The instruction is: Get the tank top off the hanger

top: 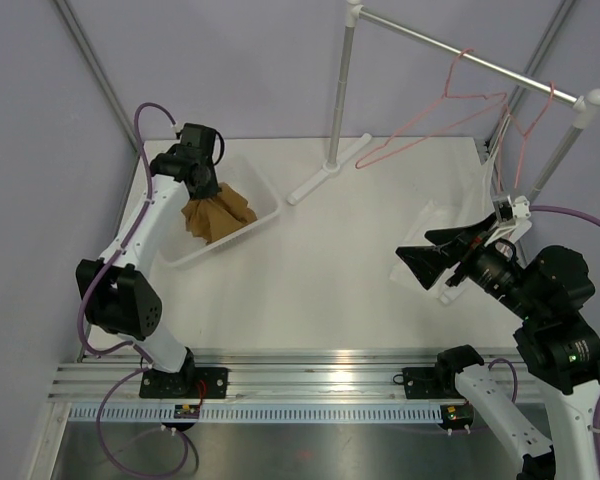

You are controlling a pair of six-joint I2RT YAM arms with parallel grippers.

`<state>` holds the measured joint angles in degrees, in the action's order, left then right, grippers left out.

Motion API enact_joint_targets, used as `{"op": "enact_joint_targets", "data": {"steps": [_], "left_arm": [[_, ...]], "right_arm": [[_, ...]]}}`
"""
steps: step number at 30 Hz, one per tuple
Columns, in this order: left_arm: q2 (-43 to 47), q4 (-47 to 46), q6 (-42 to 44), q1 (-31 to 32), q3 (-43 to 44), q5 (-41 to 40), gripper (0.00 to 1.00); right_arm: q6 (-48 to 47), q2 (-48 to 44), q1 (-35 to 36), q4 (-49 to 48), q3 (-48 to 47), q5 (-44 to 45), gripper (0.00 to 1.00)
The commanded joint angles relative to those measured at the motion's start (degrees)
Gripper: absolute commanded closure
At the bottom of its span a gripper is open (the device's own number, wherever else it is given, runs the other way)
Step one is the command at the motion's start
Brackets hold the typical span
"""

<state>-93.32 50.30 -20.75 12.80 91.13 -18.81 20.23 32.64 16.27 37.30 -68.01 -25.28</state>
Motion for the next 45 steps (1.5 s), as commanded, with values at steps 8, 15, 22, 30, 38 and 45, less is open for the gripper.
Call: {"op": "enact_joint_targets", "data": {"steps": [8, 15, 22, 30, 38, 45], "left_arm": [[11.56, 3.74, -1.40, -0.49, 3.97, 1.49, 0.01], [34.06, 6.72, 2.21, 2.75, -5.08, -0.60, 0.01], [49.19, 16.22, 3.00, 4.17, -9.48, -6.85, 0.01], [61.75, 23.78, 1.51, 4.17, -13.42, -4.57, 0.01], [69.58, 23.26, 1.59, 4.17, -17.39, -4.05, 0.01], [72.22, 21.68, 1.59, 4.17, -20.11, -2.55, 0.01]], "right_arm": [[-4.23, 3.21, -0.10, 6.28, -3.53, 7.78, 0.01], [-7.66, 7.34, -0.10, 15.25, -8.88, 19.01, 0.01], [-10.20, 10.42, -0.10, 20.26, -12.67, 24.83, 0.01], [-11.79, 11.13, -0.10, 22.03, -15.13, 28.53, 0.01], [-13.11, 8.31, -0.10, 20.80, -14.35, 29.49, 0.00], [-12.23, 8.05, -0.10, 18.69, -11.54, 27.92, 0.00]]}}
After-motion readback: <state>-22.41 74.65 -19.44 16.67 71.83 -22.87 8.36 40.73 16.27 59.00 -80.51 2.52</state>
